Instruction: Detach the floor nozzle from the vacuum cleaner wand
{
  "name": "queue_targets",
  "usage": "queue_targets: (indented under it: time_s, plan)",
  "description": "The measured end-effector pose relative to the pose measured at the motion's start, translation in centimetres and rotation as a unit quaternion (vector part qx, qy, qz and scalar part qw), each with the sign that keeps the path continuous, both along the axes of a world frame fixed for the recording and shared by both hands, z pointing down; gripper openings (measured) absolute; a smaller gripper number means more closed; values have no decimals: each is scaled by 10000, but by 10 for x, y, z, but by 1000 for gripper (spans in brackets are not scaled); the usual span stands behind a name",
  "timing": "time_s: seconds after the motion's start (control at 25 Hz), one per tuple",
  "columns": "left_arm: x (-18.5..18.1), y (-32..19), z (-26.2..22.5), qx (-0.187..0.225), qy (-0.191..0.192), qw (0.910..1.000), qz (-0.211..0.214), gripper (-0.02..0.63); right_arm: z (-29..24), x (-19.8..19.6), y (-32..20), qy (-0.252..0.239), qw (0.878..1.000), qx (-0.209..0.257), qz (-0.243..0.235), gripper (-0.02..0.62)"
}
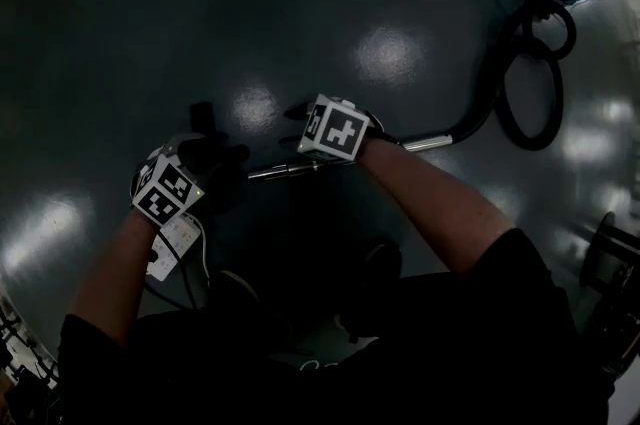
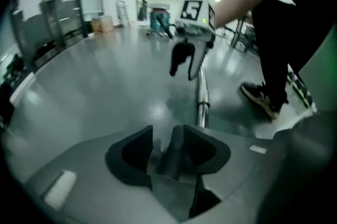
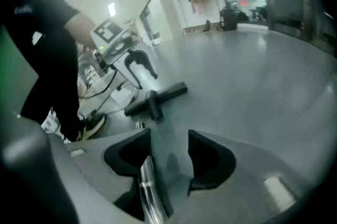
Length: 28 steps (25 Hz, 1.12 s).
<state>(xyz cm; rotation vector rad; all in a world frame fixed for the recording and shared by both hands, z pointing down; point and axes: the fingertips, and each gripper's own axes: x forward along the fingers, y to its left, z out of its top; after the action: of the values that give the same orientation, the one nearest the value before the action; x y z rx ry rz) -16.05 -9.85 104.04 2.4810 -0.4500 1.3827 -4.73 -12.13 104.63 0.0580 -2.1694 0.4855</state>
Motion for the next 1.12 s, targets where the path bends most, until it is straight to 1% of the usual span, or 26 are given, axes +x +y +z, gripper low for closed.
queue_targets:
  time_s: [0.04, 0.08, 0.12, 0.2, 0.28, 0.36, 0.44, 0.52, 0.64, 0.72, 0.8, 0.88, 0.96, 1.04, 1.12]
  plan:
    - [-2, -5, -14, 56, 237, 9990, -377, 189, -5, -2, -3, -71, 9997, -71, 213, 222]
    - [-6, -9, -27, 122, 460, 9961, -743, 183, -11, -4, -5, -132, 9991, -109, 399, 222]
    - [-10, -11, -41, 192, 666, 9916, -1089, 178, -18, -4, -5, -194, 9981, -113, 573, 222]
    - [-16, -12, -74, 349, 1036, 9797, -1678, 167, -42, 0, -2, -337, 9953, -64, 908, 222]
    - [-18, -7, -114, 500, 1331, 9676, -2088, 159, -78, 13, 6, -464, 9912, -12, 1241, 222]
    - [-17, -1, -161, 588, 1542, 9567, -2397, 153, -119, 32, 16, -510, 9861, 33, 1580, 221]
    - [-14, 5, -215, 644, 1667, 9501, -2555, 145, -164, 54, 28, -489, 9798, 52, 1941, 222]
    - [-12, 12, -270, 677, 1698, 9490, -2568, 137, -212, 78, 40, -484, 9708, 28, 2348, 221]
    - [-12, 19, -346, 732, 1777, 9464, -2598, 125, -286, 108, 57, -565, 9518, -10, 3016, 222]
    - [-14, 28, -389, 749, 1868, 9416, -2699, 118, -336, 122, 68, -671, 9377, -6, 3409, 222]
    - [-8, 40, -439, 759, 1943, 9374, -2788, 117, -389, 132, 82, -789, 9266, 25, 3678, 222]
    - [7, 50, -498, 822, 2001, 9356, -2791, 115, -446, 136, 94, -932, 9182, 90, 3849, 222]
    - [23, 65, -556, 874, 2091, 9322, -2820, 114, -502, 133, 105, -1113, 9132, 124, 3919, 221]
    - [35, 88, -606, 864, 2264, 9246, -2941, 114, -553, 125, 119, -1322, 9129, 111, 3860, 221]
    - [48, 111, -650, 870, 2465, 9143, -3094, 114, -596, 114, 133, -1543, 9153, 72, 3719, 221]
